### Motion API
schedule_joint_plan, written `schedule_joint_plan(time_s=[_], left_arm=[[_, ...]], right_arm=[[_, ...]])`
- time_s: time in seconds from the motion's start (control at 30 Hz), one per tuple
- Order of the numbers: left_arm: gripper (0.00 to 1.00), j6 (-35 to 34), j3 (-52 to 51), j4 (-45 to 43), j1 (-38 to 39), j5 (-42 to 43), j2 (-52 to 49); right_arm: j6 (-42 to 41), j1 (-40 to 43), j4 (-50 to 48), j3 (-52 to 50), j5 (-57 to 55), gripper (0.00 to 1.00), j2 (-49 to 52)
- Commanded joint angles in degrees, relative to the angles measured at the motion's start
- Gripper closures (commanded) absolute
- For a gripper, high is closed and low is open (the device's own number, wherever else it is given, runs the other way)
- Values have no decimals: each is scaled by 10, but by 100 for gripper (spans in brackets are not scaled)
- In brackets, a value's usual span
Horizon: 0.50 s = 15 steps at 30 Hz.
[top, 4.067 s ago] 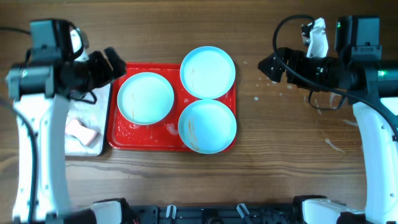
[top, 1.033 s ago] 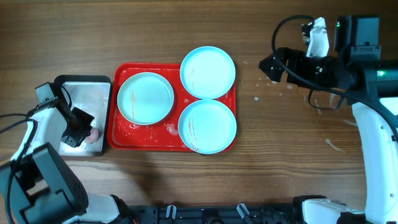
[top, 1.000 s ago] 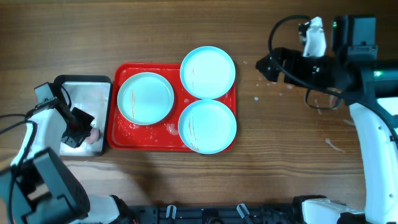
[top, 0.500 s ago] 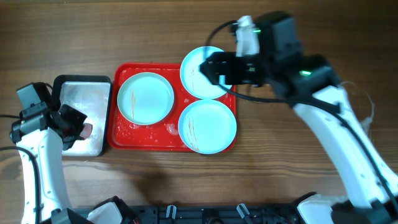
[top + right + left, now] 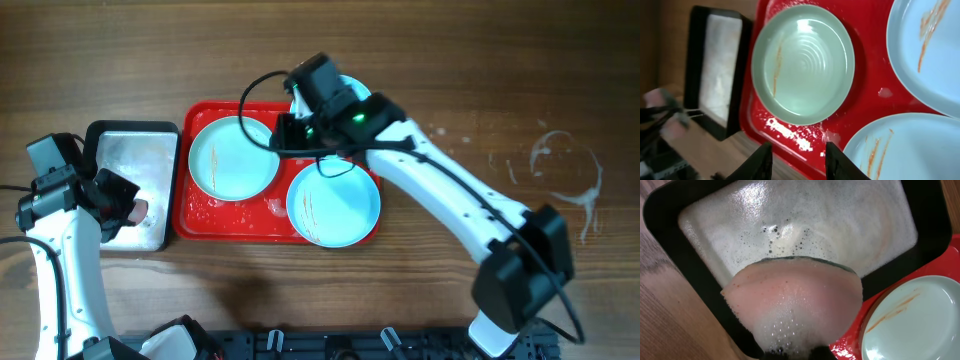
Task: Clean dirty plates on tray and stack at the side
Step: 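Grip the rim of the left plate with the right gripper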
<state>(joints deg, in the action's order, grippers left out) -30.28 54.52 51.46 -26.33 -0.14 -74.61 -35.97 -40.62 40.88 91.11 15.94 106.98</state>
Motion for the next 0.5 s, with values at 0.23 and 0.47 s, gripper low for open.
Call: schedule_joint_plan(time_s=[0.23,0.47], left_arm=[[96,5,10,1,-1,-10,6],[96,5,10,1,-1,-10,6]], right_arm=[[-47,-28,-43,3,-78,49,124],[-52,-28,-86,3,-127,45,154]])
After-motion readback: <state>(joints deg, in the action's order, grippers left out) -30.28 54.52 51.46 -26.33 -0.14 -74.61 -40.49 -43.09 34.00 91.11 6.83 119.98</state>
